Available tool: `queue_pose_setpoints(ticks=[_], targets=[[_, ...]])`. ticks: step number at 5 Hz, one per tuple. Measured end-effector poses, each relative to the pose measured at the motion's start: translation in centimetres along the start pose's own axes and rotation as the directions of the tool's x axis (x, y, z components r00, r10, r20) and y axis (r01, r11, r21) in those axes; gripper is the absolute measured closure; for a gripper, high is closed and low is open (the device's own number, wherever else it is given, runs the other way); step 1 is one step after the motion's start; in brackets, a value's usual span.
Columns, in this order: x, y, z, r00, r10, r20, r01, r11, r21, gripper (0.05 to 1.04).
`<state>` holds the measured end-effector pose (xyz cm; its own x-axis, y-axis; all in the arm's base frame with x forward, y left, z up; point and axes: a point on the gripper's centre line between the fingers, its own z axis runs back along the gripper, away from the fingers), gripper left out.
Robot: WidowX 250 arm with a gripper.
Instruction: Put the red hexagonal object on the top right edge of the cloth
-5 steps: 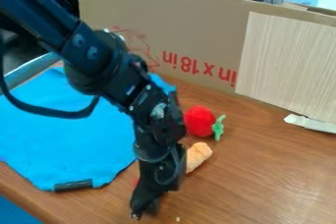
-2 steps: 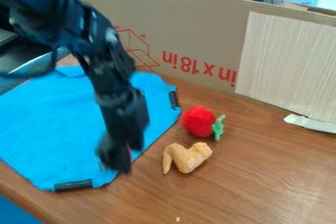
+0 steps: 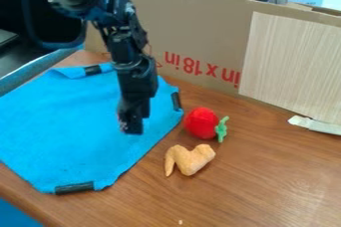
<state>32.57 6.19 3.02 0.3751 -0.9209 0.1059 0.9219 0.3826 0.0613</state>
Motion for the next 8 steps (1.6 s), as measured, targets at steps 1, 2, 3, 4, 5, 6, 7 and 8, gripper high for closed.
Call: queue_pose_setpoints(ticks=[1, 2, 3, 4, 5, 6, 7, 8], targets=[[0.7, 3.1, -0.5, 0.998, 0.062, -0.018, -0.062, 0.998, 0.023, 0.48], [1.6, 5.8, -0.7, 0.994, 0.107, -0.022, -0.106, 0.993, 0.047, 0.48], [1.7, 7.3, -1.0, 0.99, 0.137, -0.028, -0.135, 0.989, 0.06, 0.48], [1.6, 7.8, -1.3, 0.989, 0.146, -0.038, -0.143, 0.987, 0.066, 0.48], [1.4, 8.2, -2.1, 0.989, 0.138, -0.043, -0.134, 0.987, 0.089, 0.409], [1.1, 7.6, -3.0, 0.992, 0.122, -0.044, -0.118, 0.989, 0.088, 0.144], [0.2, 6.8, -2.3, 0.993, 0.115, -0.03, -0.112, 0.99, 0.083, 0.077], [-0.5, 6.3, 0.2, 0.994, 0.105, 0.009, -0.105, 0.989, 0.105, 0.082]])
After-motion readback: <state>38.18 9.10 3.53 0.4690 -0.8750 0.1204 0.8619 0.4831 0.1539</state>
